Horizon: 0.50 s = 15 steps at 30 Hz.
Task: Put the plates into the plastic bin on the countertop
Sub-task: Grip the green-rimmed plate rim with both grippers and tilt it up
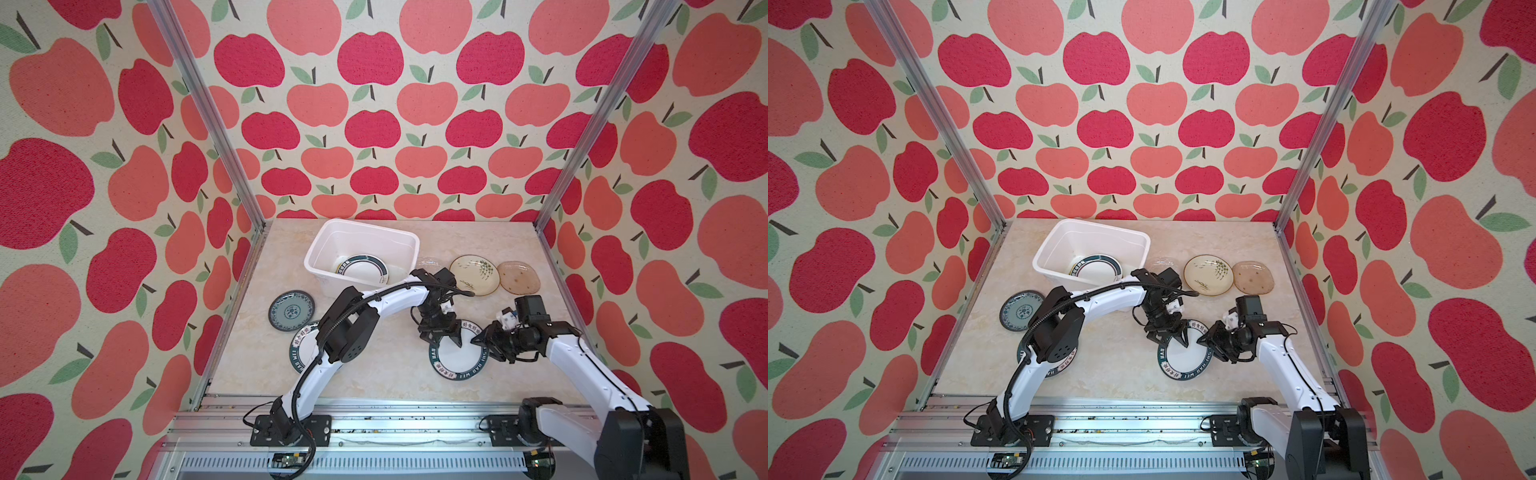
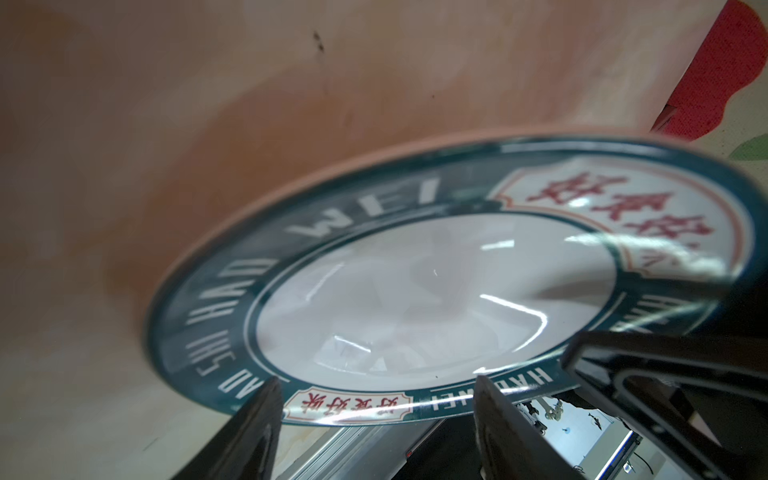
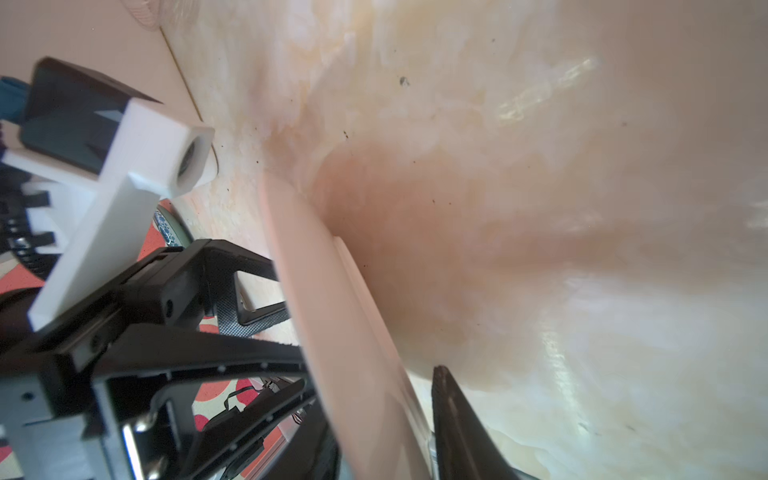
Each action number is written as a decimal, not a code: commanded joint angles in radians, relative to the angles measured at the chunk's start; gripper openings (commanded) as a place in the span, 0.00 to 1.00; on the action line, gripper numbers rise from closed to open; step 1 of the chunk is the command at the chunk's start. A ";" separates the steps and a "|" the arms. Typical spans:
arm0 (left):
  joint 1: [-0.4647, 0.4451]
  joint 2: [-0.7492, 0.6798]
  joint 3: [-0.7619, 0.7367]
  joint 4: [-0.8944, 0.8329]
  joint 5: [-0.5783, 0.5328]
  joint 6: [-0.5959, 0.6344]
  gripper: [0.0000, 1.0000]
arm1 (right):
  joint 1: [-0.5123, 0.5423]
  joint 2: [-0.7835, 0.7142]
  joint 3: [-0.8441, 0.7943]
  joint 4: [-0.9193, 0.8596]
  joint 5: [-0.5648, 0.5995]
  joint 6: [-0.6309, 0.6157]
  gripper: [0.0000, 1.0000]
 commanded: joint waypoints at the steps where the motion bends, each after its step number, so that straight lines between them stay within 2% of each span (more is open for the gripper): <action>1: 0.001 -0.024 -0.021 0.017 0.017 -0.014 0.74 | 0.004 -0.025 0.038 -0.041 0.011 -0.012 0.32; 6: 0.008 -0.032 -0.042 0.039 0.022 -0.026 0.74 | 0.003 -0.029 0.036 -0.027 0.004 -0.009 0.24; 15: 0.009 -0.024 -0.042 0.054 0.034 -0.032 0.74 | 0.004 -0.001 0.008 0.039 -0.044 -0.001 0.21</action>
